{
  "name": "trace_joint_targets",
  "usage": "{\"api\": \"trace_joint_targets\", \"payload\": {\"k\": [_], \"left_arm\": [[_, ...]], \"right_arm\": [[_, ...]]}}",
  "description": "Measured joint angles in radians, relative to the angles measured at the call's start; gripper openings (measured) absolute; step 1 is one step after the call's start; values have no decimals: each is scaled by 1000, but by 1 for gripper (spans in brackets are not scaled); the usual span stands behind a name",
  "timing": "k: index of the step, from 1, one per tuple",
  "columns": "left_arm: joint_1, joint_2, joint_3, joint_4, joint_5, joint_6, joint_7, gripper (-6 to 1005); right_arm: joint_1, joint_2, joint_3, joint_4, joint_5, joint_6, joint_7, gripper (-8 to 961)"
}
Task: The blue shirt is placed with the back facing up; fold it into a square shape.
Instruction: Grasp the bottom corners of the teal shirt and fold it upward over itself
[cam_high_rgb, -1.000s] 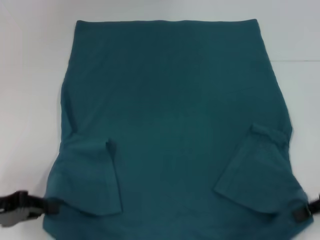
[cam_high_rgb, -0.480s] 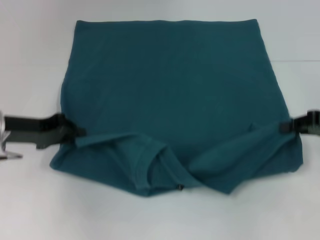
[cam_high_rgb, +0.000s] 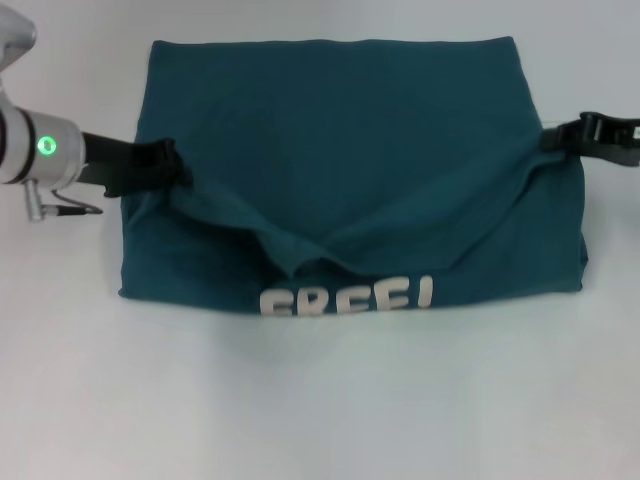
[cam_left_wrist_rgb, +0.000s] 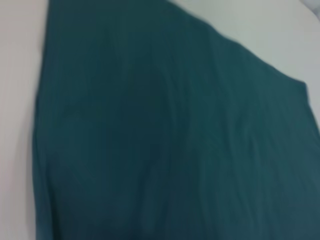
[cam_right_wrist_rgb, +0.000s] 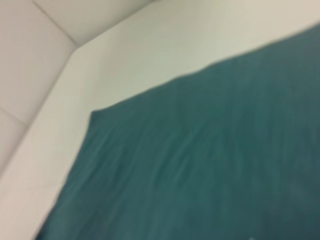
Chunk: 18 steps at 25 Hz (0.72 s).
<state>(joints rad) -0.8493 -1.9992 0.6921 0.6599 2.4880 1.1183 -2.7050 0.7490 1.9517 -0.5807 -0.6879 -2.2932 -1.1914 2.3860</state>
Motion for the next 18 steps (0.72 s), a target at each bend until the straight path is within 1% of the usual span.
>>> {"api": "trace_joint_targets", "payload": {"k": [3,4,6,10,14,18], "left_arm": [[-6,-24,28,-9,0,-113,4,32],[-5,-32,34,-16,0,-161,8,32],[-3,-39,40,-39,0,-226,13,32],[-4,-43,40,-68,0,-299,19,32],[-8,-46,41,-69,-2,-355,19,32],[-15,-46,41,-69,-6,-381,19,32]], "right_arm": [[14,23,-70,11,-3,150,-13,65],[20,25,-106,29,-3,202,-10,64],[35,24,-155,68,-4,278,4,64],[69,22,-198,129,-7,402,12,64],[94,31,-230,143,-8,493,3,64],[109,40,-272,144,-8,570,-8,64]]}}
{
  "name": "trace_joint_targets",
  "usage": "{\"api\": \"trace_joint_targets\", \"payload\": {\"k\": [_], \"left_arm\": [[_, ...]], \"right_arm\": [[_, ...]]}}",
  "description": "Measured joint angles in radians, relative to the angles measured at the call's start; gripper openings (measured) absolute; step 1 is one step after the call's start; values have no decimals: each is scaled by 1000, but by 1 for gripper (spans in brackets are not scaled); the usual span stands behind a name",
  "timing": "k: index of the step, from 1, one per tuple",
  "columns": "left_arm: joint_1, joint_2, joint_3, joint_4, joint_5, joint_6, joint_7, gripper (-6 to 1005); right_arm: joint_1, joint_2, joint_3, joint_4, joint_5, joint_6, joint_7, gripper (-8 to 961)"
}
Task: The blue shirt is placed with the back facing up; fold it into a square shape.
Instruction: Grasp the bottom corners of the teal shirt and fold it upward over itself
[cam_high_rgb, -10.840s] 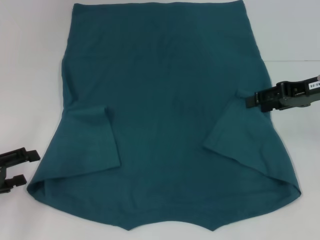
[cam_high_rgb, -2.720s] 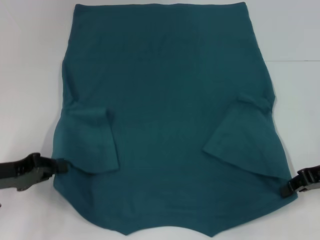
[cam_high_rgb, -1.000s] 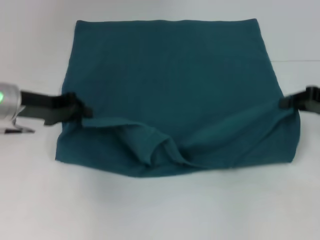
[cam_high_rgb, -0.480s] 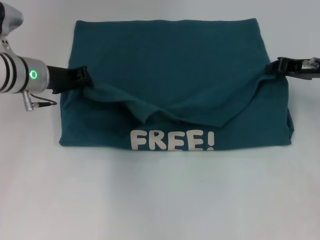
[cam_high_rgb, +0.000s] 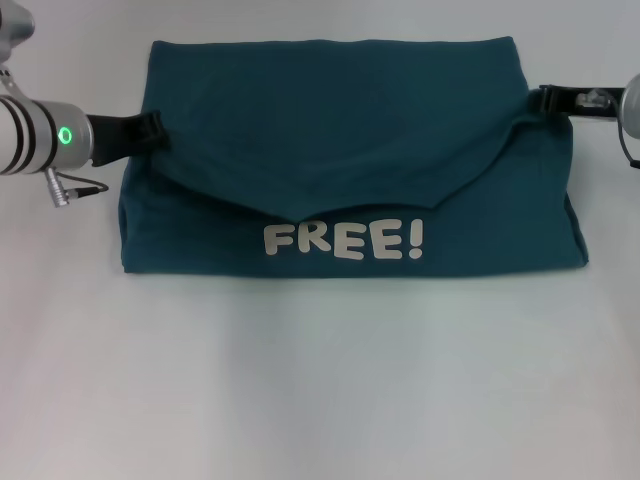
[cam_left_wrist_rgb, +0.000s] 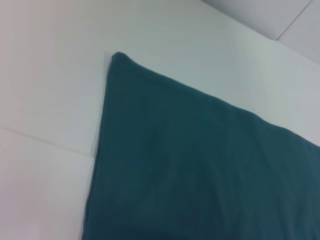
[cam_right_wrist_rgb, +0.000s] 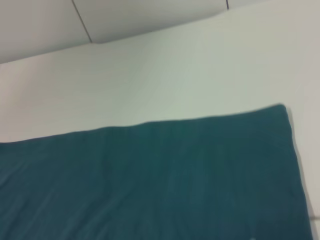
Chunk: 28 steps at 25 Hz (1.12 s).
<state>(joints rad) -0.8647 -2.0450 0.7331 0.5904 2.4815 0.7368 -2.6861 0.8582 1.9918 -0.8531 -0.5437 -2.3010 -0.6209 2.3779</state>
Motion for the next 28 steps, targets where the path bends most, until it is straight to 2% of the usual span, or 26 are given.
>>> {"api": "trace_joint_targets", "payload": {"k": [12,17,28], "left_arm": [[-28,-3,0,-59,-1,-99,-3,33],[-30,-5,0,-59,-1,-114,-6,33],[-33,-13,0,-60,-6,-118,57,33]], "right_arm": [[48,4,-56,62,-35,116,-4,64],[57,-5,-57,64,-35,122,-1,64],[70,-7,-86,70,-55,99,1,64]]}}
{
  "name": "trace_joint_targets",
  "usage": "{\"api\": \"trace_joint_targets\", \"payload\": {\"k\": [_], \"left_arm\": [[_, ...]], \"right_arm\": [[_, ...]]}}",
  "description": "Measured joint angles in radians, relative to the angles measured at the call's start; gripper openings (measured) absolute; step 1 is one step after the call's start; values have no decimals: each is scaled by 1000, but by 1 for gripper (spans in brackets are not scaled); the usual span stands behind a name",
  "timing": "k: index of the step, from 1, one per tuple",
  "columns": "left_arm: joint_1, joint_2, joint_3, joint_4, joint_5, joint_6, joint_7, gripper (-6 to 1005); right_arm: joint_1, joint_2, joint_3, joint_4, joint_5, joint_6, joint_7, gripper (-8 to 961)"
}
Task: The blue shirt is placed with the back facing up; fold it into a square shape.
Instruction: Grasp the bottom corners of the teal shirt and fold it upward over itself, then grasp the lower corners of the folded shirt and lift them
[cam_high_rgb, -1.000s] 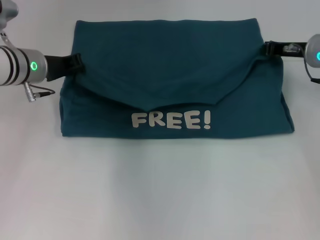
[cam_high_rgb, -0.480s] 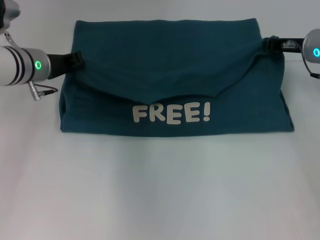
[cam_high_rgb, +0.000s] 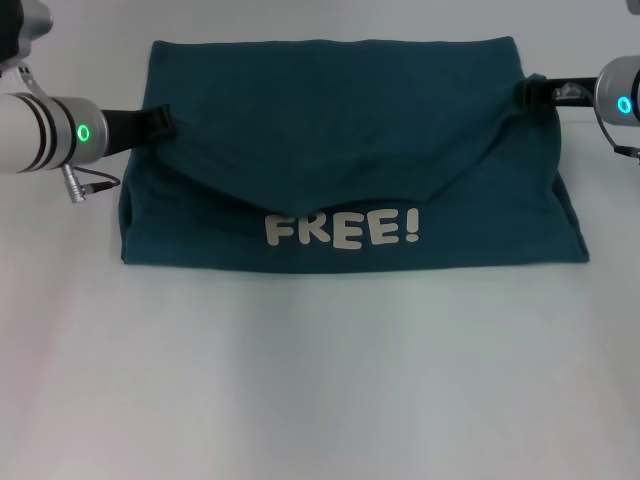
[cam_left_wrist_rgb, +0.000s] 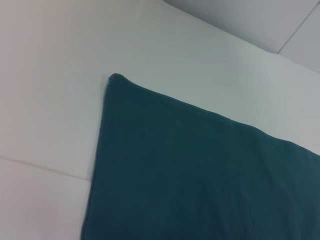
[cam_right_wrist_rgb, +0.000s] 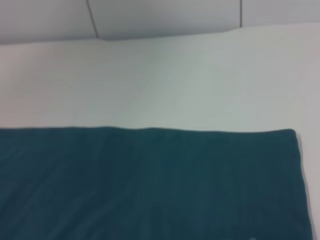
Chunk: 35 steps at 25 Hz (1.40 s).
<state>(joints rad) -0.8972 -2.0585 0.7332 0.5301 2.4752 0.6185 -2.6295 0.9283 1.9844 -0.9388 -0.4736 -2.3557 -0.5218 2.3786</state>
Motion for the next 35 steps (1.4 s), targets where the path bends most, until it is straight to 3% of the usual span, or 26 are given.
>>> {"api": "trace_joint_targets", "payload": {"k": [6,14,21,24,30,34,35], "left_arm": [[0,-2,-5,3,-1,-4,-4,82],[33,3,-43,37,-2,4,-62,292],[126,-21,-50,140,-73,73,-50,519],[180,-24,-49,181,-148,154,10,607],[271,-1,-74,194,-237,321,80,601],[310,-3,-122,221,-252,413,136,600],[317,-3,-128,224,-254,427,155,600]], "right_arm": [[3,-4,9,8,-47,12,11,64],[-33,-36,73,-9,-40,-58,45,478],[-101,-57,211,-96,-35,-306,47,615],[-152,-58,274,-141,-3,-463,36,674],[-313,-49,304,-173,201,-681,-48,691],[-427,-42,319,-163,383,-806,-157,682],[-427,-42,319,-163,383,-806,-157,680]]}}
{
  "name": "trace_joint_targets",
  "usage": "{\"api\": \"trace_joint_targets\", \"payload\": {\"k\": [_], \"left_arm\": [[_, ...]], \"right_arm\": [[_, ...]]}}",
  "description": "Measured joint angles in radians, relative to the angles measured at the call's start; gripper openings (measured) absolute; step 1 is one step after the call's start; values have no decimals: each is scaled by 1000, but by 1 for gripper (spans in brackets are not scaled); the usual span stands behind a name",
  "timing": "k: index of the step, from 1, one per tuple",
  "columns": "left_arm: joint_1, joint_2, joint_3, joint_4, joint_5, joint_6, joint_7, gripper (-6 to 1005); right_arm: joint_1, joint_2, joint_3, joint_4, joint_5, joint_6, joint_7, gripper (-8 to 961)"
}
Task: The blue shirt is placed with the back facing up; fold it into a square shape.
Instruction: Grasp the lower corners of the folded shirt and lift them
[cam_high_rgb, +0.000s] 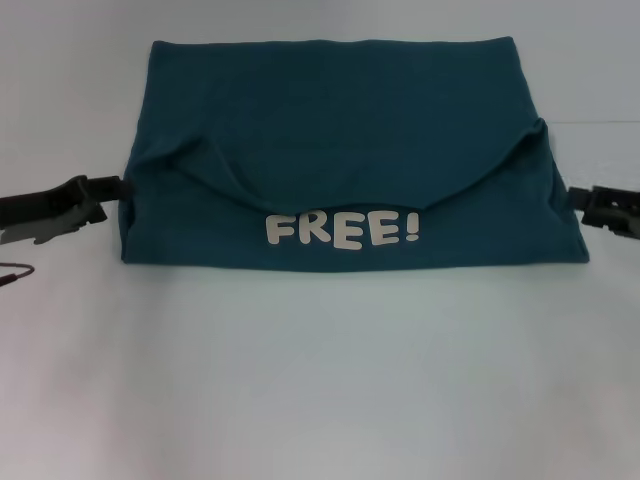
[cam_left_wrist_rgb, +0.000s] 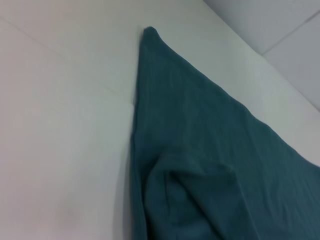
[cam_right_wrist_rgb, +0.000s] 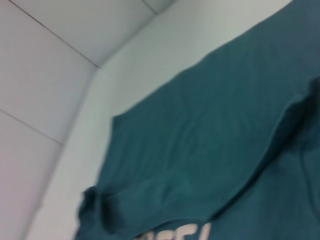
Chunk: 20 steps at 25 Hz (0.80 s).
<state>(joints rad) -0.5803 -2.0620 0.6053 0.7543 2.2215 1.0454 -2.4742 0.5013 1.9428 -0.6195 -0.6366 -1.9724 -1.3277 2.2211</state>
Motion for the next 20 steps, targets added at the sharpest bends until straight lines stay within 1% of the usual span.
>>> {"api": "trace_joint_targets", "payload": {"k": [3,6,9,12,17,20], "left_arm": [[10,-1,-11,2,0,11,73,600],[4,-2,-5,-15,3,-9,141,600],[-16,2,13,-69,8,-67,178,599],[-28,3,19,-100,8,-79,206,599],[-28,-7,53,-113,8,-104,220,598],[-23,-10,65,-119,8,-108,221,590]], "right_arm": [[-35,2,1,2,42,-58,-41,647],[-46,3,6,3,46,-74,-52,603],[-47,4,10,7,46,-65,-54,607],[-42,4,11,11,47,-60,-56,607],[-39,4,15,12,48,-61,-57,607],[-39,3,27,12,48,-66,-57,607]]}}
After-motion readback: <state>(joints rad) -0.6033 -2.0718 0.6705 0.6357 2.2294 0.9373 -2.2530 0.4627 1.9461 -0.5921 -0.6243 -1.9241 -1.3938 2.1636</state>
